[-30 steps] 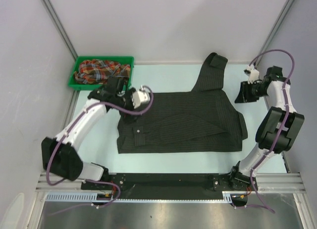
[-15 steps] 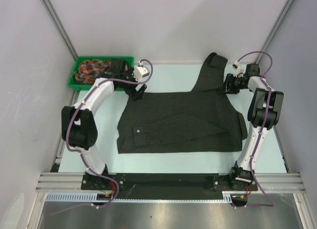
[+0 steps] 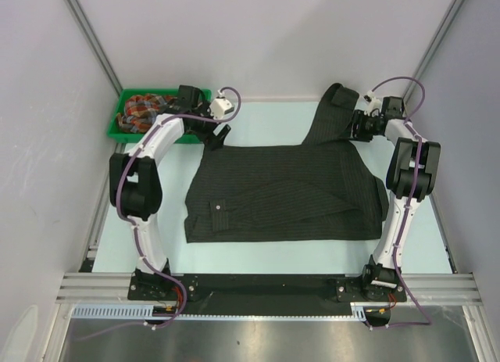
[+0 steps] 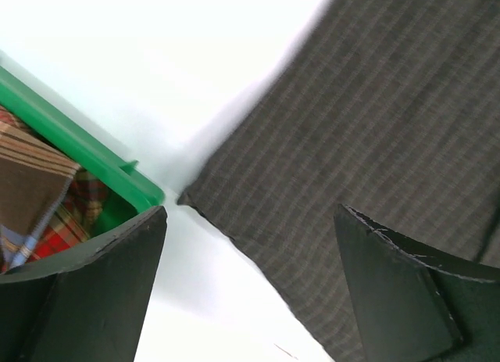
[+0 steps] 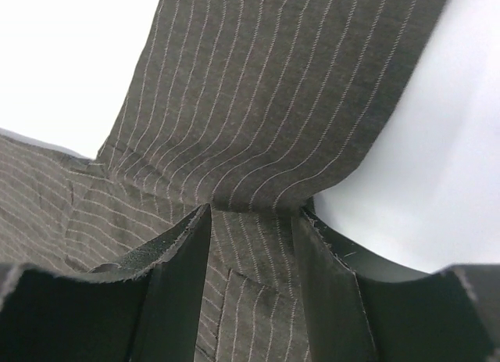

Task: Fold and stack the long sleeve shirts
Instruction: Fold the shirt

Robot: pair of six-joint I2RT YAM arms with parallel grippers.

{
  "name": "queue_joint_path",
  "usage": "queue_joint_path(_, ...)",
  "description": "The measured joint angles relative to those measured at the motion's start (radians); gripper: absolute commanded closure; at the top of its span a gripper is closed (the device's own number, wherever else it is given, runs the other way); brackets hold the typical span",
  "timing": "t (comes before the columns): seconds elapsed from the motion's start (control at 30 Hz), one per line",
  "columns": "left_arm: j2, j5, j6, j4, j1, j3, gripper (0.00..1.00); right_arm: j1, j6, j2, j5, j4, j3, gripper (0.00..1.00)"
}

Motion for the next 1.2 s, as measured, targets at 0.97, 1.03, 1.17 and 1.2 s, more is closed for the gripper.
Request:
queue_joint_path(0.97, 0.211, -0.037, 0.233, -0.03, 0.001, 0.161, 0.23, 0.005, 0.015, 0.012, 0.007, 0.043, 0.066, 1.0)
queue_joint_path(1.03, 0.219, -0.038, 0.269, -0.037, 0.001, 0.162, 0.31, 0.007, 0.017, 0.012, -0.001, 0.042, 0.067, 1.0)
queue_joint_path(1.17, 0.246, -0.066, 0.363, -0.052, 0.001, 0.167, 0.4, 0.014, 0.022, 0.012, -0.028, 0.042, 0.067, 1.0)
queue_joint_path(1.2, 0.254, -0.075, 0.378, -0.054, 0.001, 0.169, 0.41, 0.016, 0.022, 0.012, -0.032, 0.042, 0.067, 1.0)
